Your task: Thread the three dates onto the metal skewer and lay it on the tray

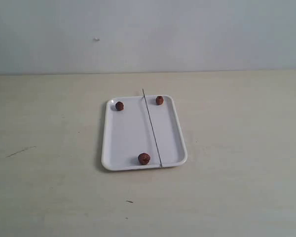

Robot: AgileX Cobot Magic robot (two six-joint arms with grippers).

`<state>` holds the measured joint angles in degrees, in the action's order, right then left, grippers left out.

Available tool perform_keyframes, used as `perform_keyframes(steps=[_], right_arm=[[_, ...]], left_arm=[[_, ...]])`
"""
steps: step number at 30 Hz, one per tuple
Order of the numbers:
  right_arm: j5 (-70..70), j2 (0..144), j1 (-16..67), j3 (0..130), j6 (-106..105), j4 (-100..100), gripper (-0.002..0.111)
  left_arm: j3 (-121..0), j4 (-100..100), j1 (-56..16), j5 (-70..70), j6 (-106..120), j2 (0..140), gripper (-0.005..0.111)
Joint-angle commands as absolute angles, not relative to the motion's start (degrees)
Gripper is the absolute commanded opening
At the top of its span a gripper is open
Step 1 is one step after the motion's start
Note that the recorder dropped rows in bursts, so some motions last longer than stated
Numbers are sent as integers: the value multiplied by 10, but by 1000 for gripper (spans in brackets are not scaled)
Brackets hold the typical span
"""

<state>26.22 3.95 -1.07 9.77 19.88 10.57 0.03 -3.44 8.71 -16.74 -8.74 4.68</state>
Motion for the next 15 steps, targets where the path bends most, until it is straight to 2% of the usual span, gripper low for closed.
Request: perform_keyframes(steps=[1, 5, 12, 15], right_arm=[[212, 160, -13, 225, 150, 131, 0], [87, 314, -13, 368, 102, 119, 0], [-339, 639, -13, 671, 16, 101, 0], [-568, 771, -13, 782, -20, 127, 0]], left_arm=[[0, -33, 89, -166, -90, 44, 0], [0, -33, 89, -166, -90, 44, 0], [0, -33, 89, -166, -90, 44, 0], [0, -33, 89, -166, -90, 44, 0]])
